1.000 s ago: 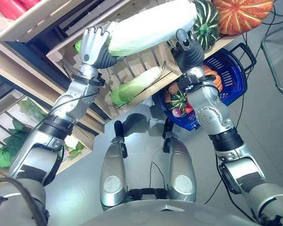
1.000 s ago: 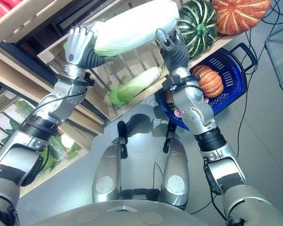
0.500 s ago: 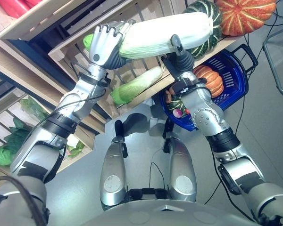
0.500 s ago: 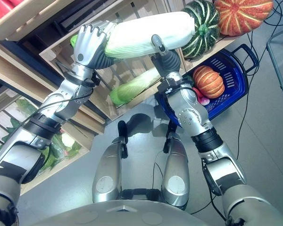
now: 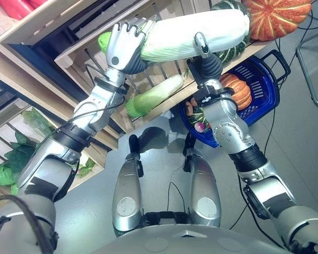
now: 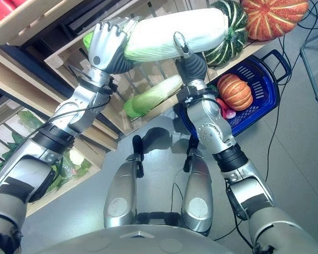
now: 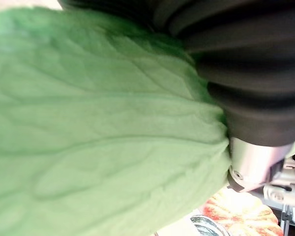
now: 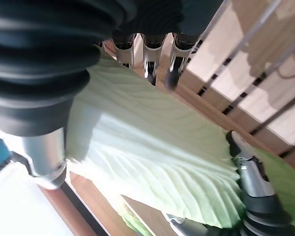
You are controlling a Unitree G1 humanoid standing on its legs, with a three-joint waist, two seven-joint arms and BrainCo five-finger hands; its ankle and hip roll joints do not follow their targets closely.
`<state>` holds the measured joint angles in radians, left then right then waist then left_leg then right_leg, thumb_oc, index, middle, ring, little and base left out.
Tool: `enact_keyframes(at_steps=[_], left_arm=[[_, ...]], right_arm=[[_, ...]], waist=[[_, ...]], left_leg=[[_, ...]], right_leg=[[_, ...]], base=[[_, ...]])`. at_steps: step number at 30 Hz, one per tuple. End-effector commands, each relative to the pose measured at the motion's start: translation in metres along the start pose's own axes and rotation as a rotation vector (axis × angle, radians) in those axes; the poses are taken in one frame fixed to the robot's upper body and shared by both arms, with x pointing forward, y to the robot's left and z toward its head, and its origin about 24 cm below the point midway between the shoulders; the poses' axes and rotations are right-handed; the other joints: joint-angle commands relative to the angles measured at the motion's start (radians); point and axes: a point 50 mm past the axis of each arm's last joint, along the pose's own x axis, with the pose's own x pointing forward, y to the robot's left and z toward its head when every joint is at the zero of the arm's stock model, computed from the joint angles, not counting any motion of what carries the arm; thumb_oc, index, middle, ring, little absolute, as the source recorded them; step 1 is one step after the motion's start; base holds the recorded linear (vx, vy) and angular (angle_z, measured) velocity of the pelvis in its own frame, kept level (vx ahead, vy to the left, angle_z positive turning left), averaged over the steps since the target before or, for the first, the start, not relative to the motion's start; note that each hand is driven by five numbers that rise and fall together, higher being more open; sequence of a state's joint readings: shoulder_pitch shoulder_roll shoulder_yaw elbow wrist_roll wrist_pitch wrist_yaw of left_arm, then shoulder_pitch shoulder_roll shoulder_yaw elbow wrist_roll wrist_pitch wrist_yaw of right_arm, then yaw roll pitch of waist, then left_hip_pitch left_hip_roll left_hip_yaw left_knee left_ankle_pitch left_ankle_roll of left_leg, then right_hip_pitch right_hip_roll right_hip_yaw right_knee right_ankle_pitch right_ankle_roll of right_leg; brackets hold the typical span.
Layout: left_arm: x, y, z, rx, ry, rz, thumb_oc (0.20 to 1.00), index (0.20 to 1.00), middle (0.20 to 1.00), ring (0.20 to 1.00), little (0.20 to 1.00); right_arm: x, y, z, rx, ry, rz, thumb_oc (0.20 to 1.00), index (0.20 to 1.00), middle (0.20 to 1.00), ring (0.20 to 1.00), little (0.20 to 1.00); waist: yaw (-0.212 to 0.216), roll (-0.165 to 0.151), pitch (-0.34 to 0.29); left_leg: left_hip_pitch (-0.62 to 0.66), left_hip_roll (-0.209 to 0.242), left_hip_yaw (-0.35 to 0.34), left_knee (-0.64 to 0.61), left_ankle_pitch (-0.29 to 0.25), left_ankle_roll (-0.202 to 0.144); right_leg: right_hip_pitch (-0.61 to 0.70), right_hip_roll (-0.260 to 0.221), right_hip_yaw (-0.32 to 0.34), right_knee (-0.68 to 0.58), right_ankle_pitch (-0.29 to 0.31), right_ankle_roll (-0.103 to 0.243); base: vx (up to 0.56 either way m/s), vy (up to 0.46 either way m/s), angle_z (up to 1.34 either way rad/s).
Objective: Pick up fruits and vegetables into the basket
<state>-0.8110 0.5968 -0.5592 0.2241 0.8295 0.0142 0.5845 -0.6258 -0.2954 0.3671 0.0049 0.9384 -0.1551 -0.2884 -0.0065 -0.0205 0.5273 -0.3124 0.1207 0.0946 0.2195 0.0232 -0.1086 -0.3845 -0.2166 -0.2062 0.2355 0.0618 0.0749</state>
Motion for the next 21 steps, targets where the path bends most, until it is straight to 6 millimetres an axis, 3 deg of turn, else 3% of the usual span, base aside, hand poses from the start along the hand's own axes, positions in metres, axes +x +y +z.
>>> enact_keyframes(at_steps=[1, 8, 10, 11, 21], left_arm=[[-0.009, -0.001, 0.039, 0.015, -0.177, 0.011, 0.200, 0.200, 0.200, 0.200, 0.200], [-0.018, -0.009, 0.031, 0.007, -0.112, -0.021, 0.200, 0.200, 0.200, 0.200, 0.200], [-0.022, -0.013, 0.029, -0.015, -0.078, -0.043, 0.762, 0.762, 0.762, 0.762, 0.762], [-0.025, -0.017, 0.029, -0.033, -0.061, -0.067, 1.000, 1.000, 1.000, 1.000, 1.000], [-0.050, -0.039, 0.016, -0.246, 0.210, -0.197, 1.000, 1.000, 1.000, 1.000, 1.000]], right_arm=[[0.000, 0.046, 0.039, -0.045, -0.280, 0.161, 0.200, 0.200, 0.200, 0.200, 0.200], [0.000, 0.047, 0.057, -0.129, -0.378, 0.148, 0.200, 0.200, 0.200, 0.200, 0.200], [0.001, 0.047, 0.060, -0.139, -0.383, 0.153, 0.200, 0.200, 0.200, 0.200, 0.200], [0.001, 0.047, 0.062, -0.141, -0.386, 0.154, 0.200, 0.200, 0.200, 0.200, 0.200], [-0.002, 0.046, 0.076, -0.244, -0.471, 0.135, 0.200, 0.200, 0.200, 0.200, 0.200]], waist=[[-0.006, -0.027, -0.049], [-0.008, -0.011, -0.053], [-0.007, -0.007, -0.054], [-0.006, -0.006, -0.054], [-0.005, 0.003, -0.048]], left_leg=[[0.005, -0.027, 0.051, 0.025, -0.031, 0.029], [0.005, -0.025, 0.055, 0.028, -0.032, 0.028], [0.007, -0.025, 0.055, 0.027, -0.031, 0.028], [0.007, -0.026, 0.054, 0.027, -0.031, 0.028], [0.005, -0.025, 0.052, 0.032, -0.031, 0.028]], right_leg=[[0.059, -0.039, 0.019, -0.014, -0.006, 0.064], [0.059, -0.044, 0.019, -0.014, -0.006, 0.065], [0.061, -0.044, 0.019, -0.014, -0.008, 0.064], [0.062, -0.045, 0.018, -0.013, -0.008, 0.064], [0.061, -0.044, 0.019, -0.007, -0.014, 0.060]], base=[[0.00, 0.037, -0.01], [0.00, 0.005, 0.00], [0.00, 0.000, 0.00], [0.00, 0.000, 0.00], [0.00, 0.000, 0.00]])
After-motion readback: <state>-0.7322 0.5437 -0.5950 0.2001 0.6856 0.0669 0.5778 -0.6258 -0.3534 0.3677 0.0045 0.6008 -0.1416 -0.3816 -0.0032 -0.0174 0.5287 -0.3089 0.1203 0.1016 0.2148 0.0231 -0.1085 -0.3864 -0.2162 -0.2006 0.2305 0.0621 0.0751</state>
